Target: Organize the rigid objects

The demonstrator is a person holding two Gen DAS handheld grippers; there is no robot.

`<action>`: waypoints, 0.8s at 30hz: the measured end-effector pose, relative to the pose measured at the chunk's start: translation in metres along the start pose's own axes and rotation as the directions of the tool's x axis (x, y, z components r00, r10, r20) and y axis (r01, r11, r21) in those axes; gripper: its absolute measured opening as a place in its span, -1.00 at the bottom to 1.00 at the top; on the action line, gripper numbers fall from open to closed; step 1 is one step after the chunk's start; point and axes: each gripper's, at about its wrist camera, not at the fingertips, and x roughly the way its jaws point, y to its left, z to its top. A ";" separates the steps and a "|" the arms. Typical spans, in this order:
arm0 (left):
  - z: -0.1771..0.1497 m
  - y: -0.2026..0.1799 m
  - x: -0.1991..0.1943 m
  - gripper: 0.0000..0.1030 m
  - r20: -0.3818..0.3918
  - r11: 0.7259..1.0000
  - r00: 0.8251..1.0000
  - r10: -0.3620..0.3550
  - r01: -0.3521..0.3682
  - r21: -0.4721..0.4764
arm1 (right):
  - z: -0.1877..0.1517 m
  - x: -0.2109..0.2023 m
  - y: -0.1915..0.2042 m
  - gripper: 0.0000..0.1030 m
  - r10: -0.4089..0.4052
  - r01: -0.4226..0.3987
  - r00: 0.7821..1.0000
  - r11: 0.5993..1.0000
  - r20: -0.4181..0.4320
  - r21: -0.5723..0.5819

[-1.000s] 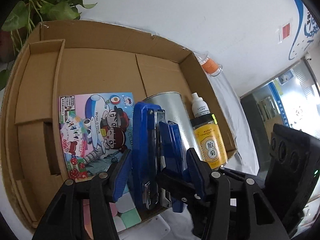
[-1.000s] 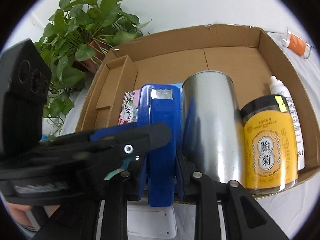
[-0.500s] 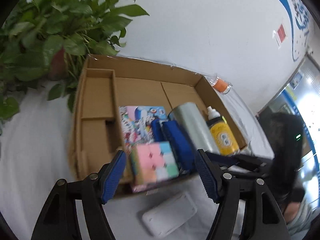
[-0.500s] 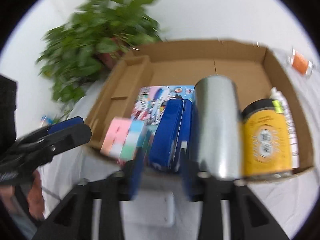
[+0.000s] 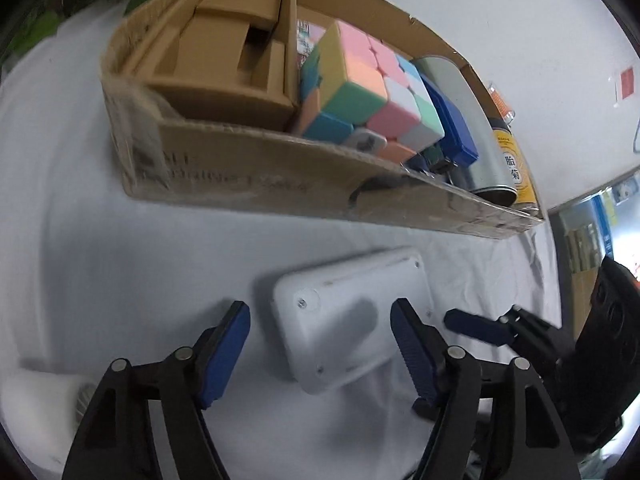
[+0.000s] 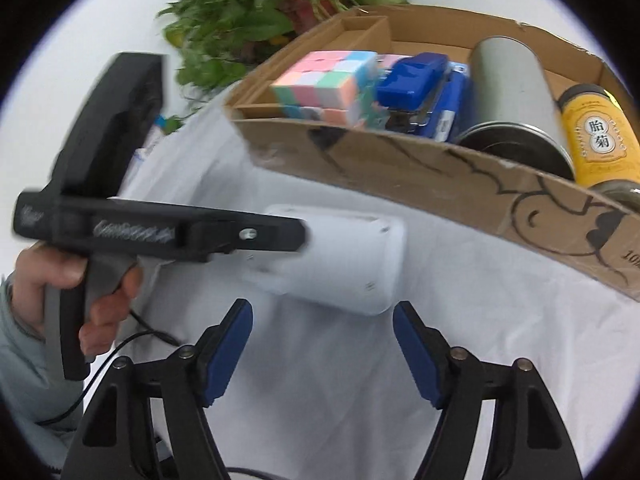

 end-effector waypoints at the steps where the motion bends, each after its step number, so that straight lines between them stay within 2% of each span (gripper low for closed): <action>1: -0.001 0.000 -0.002 0.21 0.024 1.000 1.000 -0.015 0.015 -0.006 | -0.003 -0.003 0.001 0.41 -0.003 0.003 1.000 1.000 0.006 -0.004; 5: -0.011 -0.012 0.009 0.21 -0.033 0.994 0.994 -0.109 0.108 -0.015 | -0.021 -0.018 -0.006 0.41 -0.045 0.045 0.999 0.999 -0.003 0.005; 6: -0.017 -0.018 0.013 0.21 -0.053 0.986 0.985 -0.166 0.165 -0.013 | -0.026 -0.022 -0.008 0.41 -0.064 0.064 0.998 0.998 -0.017 0.000; 8: -0.031 -0.034 0.024 0.21 -0.107 0.942 0.937 -0.334 0.335 -0.010 | -0.039 -0.034 -0.012 0.41 -0.094 0.094 0.995 0.995 -0.040 -0.015; 9: -0.042 -0.051 0.031 0.21 -0.160 0.903 0.893 -0.420 0.428 0.020 | -0.045 -0.039 -0.015 0.41 -0.098 0.097 0.994 0.995 -0.047 -0.015; 10: -0.049 -0.062 0.033 0.21 -0.185 0.887 0.877 -0.444 0.459 0.052 | -0.051 -0.043 -0.017 0.41 -0.103 0.102 0.993 0.995 -0.052 -0.011; 11: -0.053 -0.072 0.031 0.21 -0.189 0.880 0.876 -0.443 0.465 0.094 | -0.057 -0.048 -0.021 0.41 -0.114 0.114 0.992 0.993 -0.054 0.001; 12: -0.056 -0.079 0.027 0.21 -0.176 0.882 0.888 -0.424 0.449 0.142 | -0.060 -0.051 -0.024 0.41 -0.124 0.125 0.991 0.992 -0.052 0.013; 13: -0.054 -0.085 0.019 0.21 -0.140 0.892 0.911 -0.388 0.410 0.189 | -0.061 -0.052 -0.028 0.41 -0.134 0.135 0.990 0.990 -0.044 0.033; 14: -0.051 -0.086 0.016 0.22 -0.118 0.897 0.919 -0.375 0.392 0.202 | -0.060 -0.050 -0.031 0.41 -0.140 0.141 0.990 0.988 -0.036 0.057; 17: -0.024 -0.074 0.009 0.22 -0.028 0.922 0.939 -0.343 0.342 0.181 | -0.056 -0.040 -0.036 0.41 -0.152 0.153 0.988 0.980 -0.019 0.130; 19: -0.004 -0.059 0.013 0.21 0.007 0.951 0.961 -0.276 0.272 0.149 | -0.048 -0.035 -0.032 0.41 -0.153 0.150 0.988 0.977 0.009 0.152; 21: 0.005 -0.052 0.027 0.10 -0.010 0.964 0.972 -0.236 0.235 0.123 | -0.041 -0.028 -0.032 0.41 -0.167 0.161 0.986 0.969 0.015 0.186; 22: 0.006 -0.051 0.038 0.10 -0.053 0.964 0.970 -0.237 0.242 0.111 | -0.038 -0.024 -0.033 0.41 -0.173 0.168 0.985 0.966 0.010 0.195; 24: 0.006 -0.052 0.051 -0.07 -0.118 0.962 0.962 -0.246 0.257 0.090 | -0.033 -0.018 -0.033 0.41 -0.178 0.172 0.984 0.965 0.012 0.196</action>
